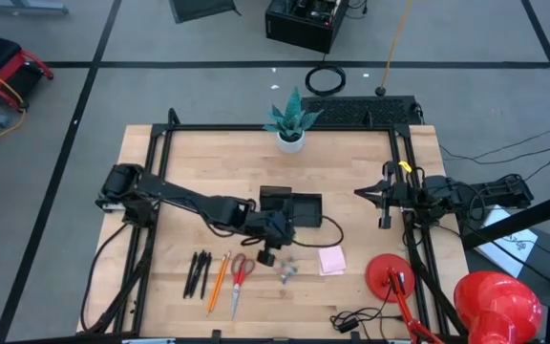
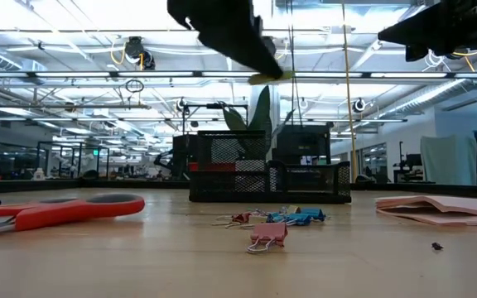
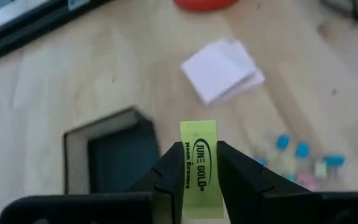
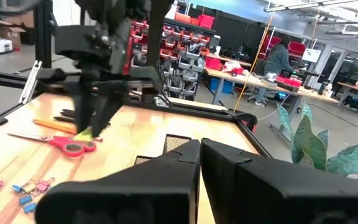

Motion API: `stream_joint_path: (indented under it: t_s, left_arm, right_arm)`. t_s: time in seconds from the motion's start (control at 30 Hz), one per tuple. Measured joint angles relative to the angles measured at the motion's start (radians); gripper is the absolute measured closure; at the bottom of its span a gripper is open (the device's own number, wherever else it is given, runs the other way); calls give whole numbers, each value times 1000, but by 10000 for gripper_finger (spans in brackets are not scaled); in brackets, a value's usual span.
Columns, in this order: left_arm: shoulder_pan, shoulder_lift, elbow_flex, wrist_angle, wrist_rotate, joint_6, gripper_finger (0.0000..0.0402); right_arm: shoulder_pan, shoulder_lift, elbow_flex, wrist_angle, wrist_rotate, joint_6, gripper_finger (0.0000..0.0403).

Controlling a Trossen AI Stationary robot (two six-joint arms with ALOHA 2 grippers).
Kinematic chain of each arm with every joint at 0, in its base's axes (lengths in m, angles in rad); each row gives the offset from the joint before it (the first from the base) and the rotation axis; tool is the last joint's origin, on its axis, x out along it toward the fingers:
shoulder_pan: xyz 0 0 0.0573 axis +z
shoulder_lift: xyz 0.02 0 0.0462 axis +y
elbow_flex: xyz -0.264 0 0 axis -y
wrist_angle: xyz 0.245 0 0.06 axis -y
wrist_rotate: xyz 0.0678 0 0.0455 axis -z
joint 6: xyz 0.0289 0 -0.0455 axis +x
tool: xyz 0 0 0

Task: Pick and place office supplies into organizer
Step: Put the green eraser into the desk organizer

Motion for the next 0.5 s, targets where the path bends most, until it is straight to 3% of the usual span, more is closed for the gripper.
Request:
stream_joint_path:
  t_s: [0.17, 0.5]
  left_arm:
    - [24, -7, -8, -94, -50, -35, 316]
    - [87, 1, -193, 36, -50, -45, 316]
  right_arm:
    - [0, 2, 0, 0, 0, 0, 394]
    - [0, 6, 0, 4, 0, 0, 394]
